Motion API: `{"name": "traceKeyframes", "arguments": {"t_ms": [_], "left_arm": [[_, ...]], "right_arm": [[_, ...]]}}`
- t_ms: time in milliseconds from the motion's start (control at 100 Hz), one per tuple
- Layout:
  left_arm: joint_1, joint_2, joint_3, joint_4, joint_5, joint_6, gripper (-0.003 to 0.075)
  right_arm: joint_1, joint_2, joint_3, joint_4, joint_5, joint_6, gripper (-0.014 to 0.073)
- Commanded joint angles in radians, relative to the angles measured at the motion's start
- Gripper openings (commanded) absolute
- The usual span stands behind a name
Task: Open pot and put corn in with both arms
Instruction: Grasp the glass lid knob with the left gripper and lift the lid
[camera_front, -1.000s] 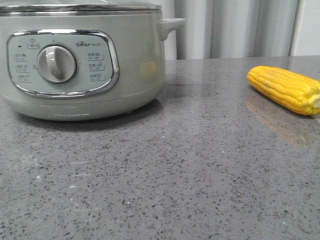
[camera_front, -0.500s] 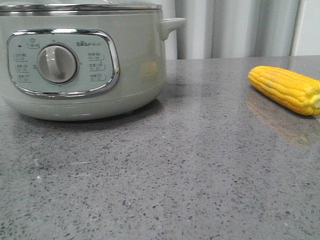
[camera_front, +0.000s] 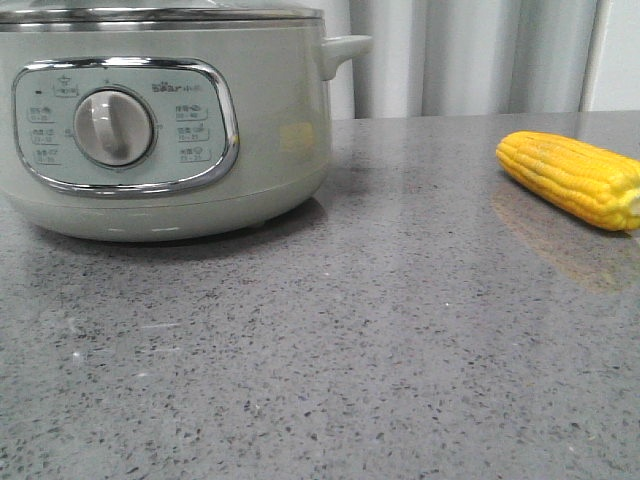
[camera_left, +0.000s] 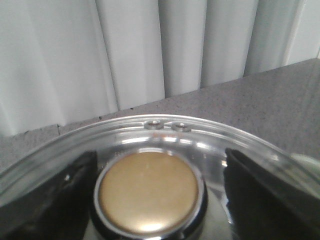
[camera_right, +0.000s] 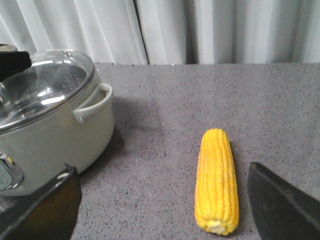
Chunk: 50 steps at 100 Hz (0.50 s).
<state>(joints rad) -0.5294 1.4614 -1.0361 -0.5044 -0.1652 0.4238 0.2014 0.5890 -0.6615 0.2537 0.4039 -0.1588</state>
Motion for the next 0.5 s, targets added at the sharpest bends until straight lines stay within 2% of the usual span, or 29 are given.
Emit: {"name": "traceKeyframes", "arguments": {"t_ms": [0, 70, 120, 250, 340, 410, 490], "left_arm": [[-0.008, -0.012, -0.038, -0.018, -0.067, -0.001, 0.0478], [-0.008, -0.009, -0.038, -0.025, -0.067, -0.001, 0.044], [-0.008, -0.009, -0.038, -0.025, -0.067, -0.001, 0.0384], [-0.008, -0.012, -0.056, -0.025, -0.067, -0.001, 0.0186], [-0.008, -0.027, -0.083, -0.025, -0.067, -0.001, 0.0083], [-0.008, -0.05, -0.107, -0.025, -0.067, -0.001, 0.0027], [-0.003, -0.097, -0.134, -0.025, -0.067, -0.001, -0.0004]], "right_arm": [[-0.005, 0.008, -0.036, -0.005, -0.049, -0.012, 0.0587], [-0.005, 0.008, -0.036, -0.005, -0.039, -0.012, 0.0587], [-0.005, 0.008, -0.036, -0.005, -0.038, -0.012, 0.0587], [-0.005, 0.008, -0.036, -0.005, -0.039, -0.012, 0.0587], [-0.005, 0.008, -0.036, -0.005, -0.039, -0.012, 0.0587], [-0.005, 0.008, -0.036, -0.005, -0.041, -0.012, 0.0587], [-0.005, 0.008, -0.036, -0.005, -0.043, -0.012, 0.0587]]}}
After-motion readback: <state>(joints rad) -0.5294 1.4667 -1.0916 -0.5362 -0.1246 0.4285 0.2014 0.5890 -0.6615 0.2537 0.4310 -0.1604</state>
